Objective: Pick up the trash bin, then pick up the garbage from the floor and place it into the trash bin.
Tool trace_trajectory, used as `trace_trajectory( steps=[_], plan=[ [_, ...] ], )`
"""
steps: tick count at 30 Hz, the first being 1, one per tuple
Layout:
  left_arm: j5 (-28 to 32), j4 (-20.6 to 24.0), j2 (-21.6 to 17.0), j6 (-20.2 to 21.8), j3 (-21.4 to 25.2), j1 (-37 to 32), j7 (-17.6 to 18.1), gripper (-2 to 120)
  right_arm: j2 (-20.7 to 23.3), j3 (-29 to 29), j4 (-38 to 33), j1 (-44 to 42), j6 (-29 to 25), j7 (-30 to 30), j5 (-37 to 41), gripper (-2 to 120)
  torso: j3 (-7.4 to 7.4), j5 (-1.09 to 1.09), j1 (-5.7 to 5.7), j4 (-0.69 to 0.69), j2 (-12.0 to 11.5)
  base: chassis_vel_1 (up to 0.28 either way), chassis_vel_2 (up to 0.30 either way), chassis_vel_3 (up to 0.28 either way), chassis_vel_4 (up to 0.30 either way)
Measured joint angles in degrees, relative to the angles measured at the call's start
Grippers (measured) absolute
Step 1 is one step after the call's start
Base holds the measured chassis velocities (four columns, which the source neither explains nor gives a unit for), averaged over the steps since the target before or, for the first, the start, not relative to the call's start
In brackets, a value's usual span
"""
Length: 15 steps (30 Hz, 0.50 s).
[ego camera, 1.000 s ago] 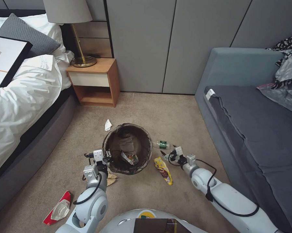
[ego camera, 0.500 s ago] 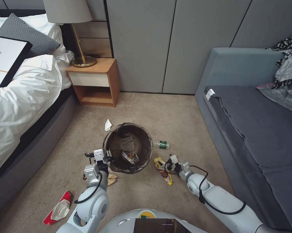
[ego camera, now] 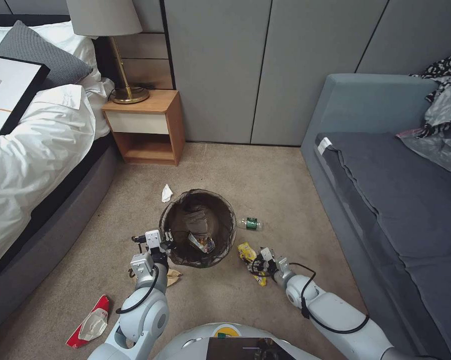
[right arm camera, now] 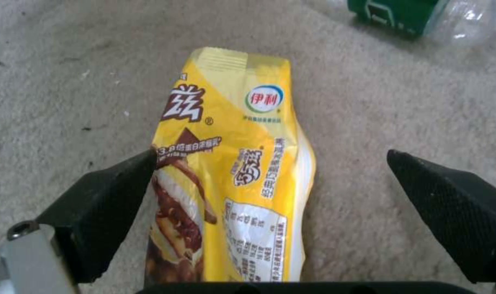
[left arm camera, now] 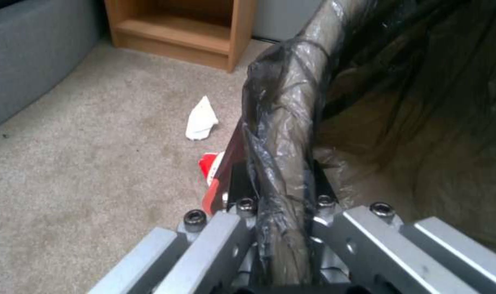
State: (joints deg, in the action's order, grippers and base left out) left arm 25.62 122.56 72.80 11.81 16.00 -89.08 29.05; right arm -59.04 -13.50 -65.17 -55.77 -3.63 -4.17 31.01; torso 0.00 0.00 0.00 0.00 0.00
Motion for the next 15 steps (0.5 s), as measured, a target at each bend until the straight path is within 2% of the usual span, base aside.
trace_trajectory(
  steps=[15],
  plan=[
    [0.11,-0.37,-0.14,0.0,-0.09,0.4,0.14,2,-1.54,-0.27,1.15,-0.31,-0.21,-0.05,-1.57,100,0.0,0.0,0.0,0.0,0.0,0.0,0.0,0.0,0.0]
  ],
)
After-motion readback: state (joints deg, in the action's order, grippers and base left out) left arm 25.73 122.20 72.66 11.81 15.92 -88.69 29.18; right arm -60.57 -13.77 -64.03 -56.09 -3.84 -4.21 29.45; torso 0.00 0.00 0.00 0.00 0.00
